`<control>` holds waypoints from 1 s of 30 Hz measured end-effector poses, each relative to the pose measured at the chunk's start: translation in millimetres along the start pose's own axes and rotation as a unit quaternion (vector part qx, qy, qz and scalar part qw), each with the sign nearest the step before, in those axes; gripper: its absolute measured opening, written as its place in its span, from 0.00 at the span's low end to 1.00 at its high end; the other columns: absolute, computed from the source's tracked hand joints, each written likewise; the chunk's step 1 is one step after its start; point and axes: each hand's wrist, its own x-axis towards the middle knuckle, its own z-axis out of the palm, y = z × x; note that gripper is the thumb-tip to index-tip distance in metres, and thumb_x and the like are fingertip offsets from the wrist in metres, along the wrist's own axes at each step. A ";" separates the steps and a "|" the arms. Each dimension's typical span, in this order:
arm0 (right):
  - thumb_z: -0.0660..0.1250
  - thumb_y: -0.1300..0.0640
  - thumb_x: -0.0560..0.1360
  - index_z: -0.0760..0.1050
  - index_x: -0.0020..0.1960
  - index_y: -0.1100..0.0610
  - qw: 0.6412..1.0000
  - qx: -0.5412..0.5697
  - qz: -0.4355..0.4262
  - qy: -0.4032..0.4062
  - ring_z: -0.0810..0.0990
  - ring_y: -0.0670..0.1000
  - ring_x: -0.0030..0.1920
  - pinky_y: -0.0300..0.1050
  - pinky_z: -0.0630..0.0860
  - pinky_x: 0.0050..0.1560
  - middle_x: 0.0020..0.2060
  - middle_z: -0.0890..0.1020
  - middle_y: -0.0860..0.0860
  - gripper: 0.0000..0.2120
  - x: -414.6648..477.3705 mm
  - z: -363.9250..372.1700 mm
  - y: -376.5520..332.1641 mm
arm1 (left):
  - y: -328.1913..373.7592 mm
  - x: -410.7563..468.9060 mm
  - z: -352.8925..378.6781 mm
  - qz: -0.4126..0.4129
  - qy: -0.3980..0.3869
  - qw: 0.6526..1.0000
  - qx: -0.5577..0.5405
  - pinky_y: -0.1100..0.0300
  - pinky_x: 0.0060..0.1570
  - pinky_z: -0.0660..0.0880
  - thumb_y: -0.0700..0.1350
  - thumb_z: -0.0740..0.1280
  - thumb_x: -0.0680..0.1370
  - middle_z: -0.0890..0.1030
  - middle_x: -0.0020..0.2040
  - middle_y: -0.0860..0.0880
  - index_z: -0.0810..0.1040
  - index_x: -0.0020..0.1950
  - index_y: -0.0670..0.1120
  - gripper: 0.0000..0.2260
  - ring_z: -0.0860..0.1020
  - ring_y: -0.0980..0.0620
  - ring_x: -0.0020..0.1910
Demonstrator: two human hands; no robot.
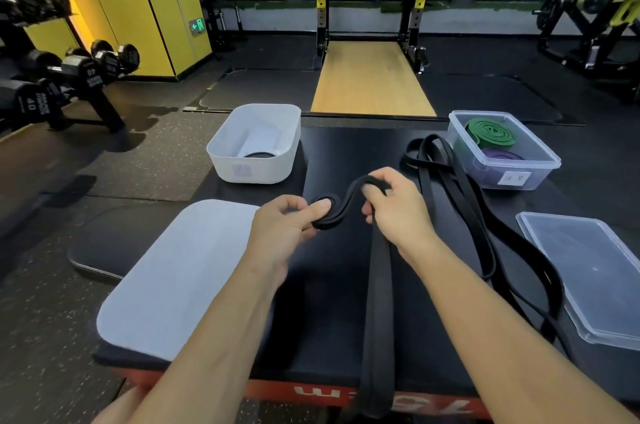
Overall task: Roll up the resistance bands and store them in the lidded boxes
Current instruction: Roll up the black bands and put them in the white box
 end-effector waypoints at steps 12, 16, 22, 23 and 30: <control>0.55 0.61 0.80 0.86 0.54 0.51 0.981 -0.096 0.034 -0.163 0.75 0.49 0.37 0.43 0.70 0.37 0.41 0.81 0.46 0.20 41.9 10.2 -22.5 | -24.5 -2.4 24.2 0.045 -0.025 0.998 0.037 0.57 0.43 0.80 0.43 0.79 0.75 0.78 0.32 0.50 0.75 0.44 0.45 0.13 0.80 0.52 0.36; 0.57 0.52 0.83 0.85 0.58 0.49 0.973 -0.070 0.061 -0.212 0.79 0.47 0.56 0.42 0.74 0.52 0.57 0.82 0.46 0.17 35.9 11.7 0.1 | -37.7 -1.0 27.3 0.025 -0.047 0.997 0.055 0.55 0.47 0.82 0.47 0.75 0.79 0.82 0.42 0.40 0.72 0.46 0.47 0.12 0.85 0.43 0.46; 0.61 0.55 0.84 0.83 0.62 0.46 0.983 0.064 0.041 -0.167 0.79 0.43 0.44 0.41 0.76 0.44 0.47 0.83 0.43 0.13 34.8 15.1 26.1 | -31.6 -5.0 44.1 -0.027 -0.044 0.999 -0.011 0.52 0.47 0.85 0.47 0.58 0.88 0.81 0.58 0.40 0.65 0.55 0.47 0.05 0.87 0.47 0.48; 0.64 0.56 0.84 0.83 0.59 0.47 0.984 0.090 0.041 -0.150 0.77 0.45 0.38 0.43 0.77 0.41 0.42 0.81 0.45 0.10 33.2 18.0 27.6 | -30.5 -4.3 45.9 -0.029 -0.027 0.999 -0.027 0.53 0.46 0.85 0.47 0.56 0.88 0.81 0.58 0.41 0.66 0.56 0.48 0.03 0.87 0.47 0.47; 0.75 0.55 0.77 0.81 0.44 0.53 0.985 0.129 0.020 -0.111 0.78 0.44 0.34 0.41 0.76 0.39 0.34 0.80 0.48 0.05 31.3 24.6 25.7 | -34.6 -6.7 51.1 0.010 -0.029 1.000 0.000 0.58 0.44 0.83 0.54 0.60 0.87 0.81 0.56 0.44 0.66 0.57 0.50 0.08 0.84 0.52 0.45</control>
